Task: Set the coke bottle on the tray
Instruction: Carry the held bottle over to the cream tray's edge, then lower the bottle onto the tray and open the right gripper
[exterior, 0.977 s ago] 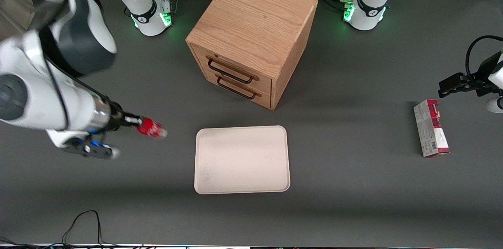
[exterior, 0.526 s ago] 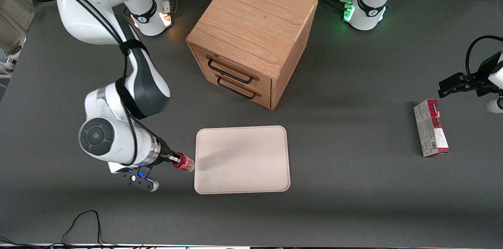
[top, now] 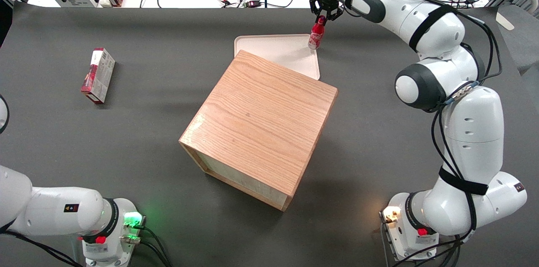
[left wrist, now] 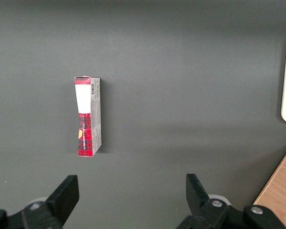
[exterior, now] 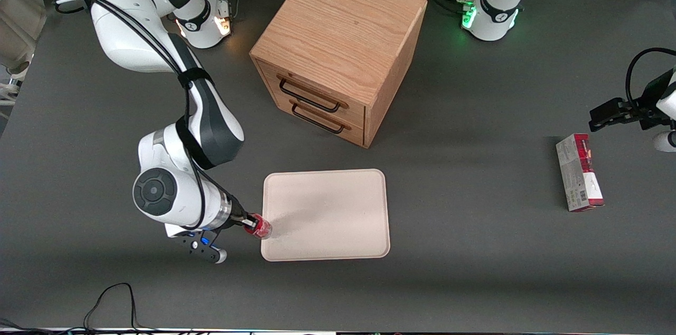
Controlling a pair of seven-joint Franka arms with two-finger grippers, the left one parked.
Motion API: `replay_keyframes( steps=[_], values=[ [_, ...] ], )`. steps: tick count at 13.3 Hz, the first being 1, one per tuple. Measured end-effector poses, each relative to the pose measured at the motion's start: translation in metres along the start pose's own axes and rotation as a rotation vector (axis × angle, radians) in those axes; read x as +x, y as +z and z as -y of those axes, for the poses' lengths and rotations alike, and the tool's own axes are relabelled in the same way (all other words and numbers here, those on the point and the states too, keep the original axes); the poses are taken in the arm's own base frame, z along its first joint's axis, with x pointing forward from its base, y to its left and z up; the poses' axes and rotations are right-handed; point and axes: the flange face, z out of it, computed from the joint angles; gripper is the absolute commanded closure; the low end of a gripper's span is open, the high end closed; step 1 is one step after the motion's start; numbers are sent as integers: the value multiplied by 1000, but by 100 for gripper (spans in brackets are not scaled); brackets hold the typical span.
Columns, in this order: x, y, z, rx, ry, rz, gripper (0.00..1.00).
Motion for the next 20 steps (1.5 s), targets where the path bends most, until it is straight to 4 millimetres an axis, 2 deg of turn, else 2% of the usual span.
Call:
replay_keyframes(
  steps=[3, 9, 13, 14, 15, 20],
  values=[
    [-4, 10, 8, 4, -7, -2, 100],
    [-6, 7, 14, 24, -7, -19, 100],
    [-5, 13, 16, 32, -2, -25, 100],
    [-4, 15, 16, 32, -1, -25, 41],
    [-4, 17, 16, 35, -1, -27, 1],
    [-3, 17, 18, 42, 1, -33, 0]
  ],
)
